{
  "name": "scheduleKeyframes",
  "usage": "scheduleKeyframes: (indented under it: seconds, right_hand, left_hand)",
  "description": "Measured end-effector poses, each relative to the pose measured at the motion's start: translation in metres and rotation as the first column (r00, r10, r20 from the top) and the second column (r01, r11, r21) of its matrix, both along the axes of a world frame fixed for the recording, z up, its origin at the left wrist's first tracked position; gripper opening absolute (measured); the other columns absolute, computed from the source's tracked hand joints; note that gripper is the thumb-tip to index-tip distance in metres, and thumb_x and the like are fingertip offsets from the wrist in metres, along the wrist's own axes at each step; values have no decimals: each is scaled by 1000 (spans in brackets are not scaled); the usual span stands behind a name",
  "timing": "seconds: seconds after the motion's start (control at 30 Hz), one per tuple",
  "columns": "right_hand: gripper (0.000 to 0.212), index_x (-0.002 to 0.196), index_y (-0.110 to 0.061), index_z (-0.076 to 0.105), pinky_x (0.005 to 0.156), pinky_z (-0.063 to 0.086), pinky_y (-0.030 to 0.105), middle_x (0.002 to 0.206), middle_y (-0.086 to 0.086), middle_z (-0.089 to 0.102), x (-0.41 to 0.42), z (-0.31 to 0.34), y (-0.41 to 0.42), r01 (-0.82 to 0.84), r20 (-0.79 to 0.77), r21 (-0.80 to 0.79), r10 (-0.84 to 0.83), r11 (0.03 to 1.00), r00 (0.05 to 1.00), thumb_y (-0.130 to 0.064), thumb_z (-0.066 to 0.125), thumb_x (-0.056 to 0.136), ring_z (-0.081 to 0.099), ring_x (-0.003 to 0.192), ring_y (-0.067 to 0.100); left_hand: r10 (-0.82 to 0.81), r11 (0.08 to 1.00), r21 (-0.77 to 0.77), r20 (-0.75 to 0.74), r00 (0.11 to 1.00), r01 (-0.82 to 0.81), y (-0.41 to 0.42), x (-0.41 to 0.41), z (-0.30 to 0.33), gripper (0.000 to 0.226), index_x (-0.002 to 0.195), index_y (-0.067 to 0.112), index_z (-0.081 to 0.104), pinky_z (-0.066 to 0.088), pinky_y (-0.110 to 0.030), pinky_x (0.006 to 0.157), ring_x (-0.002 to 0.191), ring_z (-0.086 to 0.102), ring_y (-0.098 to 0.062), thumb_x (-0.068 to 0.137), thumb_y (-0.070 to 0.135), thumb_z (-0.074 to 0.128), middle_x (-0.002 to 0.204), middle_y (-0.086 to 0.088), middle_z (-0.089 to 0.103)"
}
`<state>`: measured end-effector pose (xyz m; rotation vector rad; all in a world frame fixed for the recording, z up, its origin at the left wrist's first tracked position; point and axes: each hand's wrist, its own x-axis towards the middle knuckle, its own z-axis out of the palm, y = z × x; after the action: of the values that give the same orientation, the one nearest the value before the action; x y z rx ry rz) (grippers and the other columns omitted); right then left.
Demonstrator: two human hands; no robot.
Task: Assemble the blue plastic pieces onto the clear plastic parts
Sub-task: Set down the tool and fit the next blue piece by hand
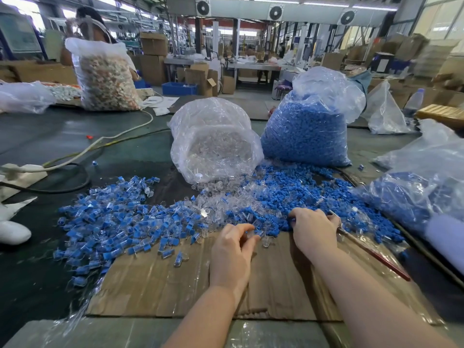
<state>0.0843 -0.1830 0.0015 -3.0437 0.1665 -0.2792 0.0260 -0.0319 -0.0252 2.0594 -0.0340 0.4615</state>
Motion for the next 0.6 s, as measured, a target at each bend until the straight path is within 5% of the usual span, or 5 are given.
scheduleKeyframes:
  seconds: [0.23,0.43,0.6]
  right_hand:
    - [20,92,-25,59,106,22,51,91,-5,63,2,1,2,14,-7,29,-14,999,1000,-8,48,89,54,94,21]
    - [11,98,-25,59,102,22,45,97,-6,62,-6,-1,3,-8,77,69,3,998,997,-22,50,94,53,98,19]
    - [13,97,-20,56,89,37,34,96,-6,60,-21,-2,7,-121,223,170,81,978,971,-29,48,95,52,94,16]
  left_hand:
    - [17,999,-27,-8,1000,-17,0,-2,2,32,116,19,60,44,-6,69,77,52,2,85,17,63,82,19,51]
    - [-15,997,-80,-51,999,11,1,-3,3,30,75,34,49,47,-6,66,72,59,2,81,11,67,76,13,59]
    - [-14,996,-84,-79,997,7,2,-2,2,23,77,35,55,45,-4,66,77,59,2,84,15,65,81,14,63]
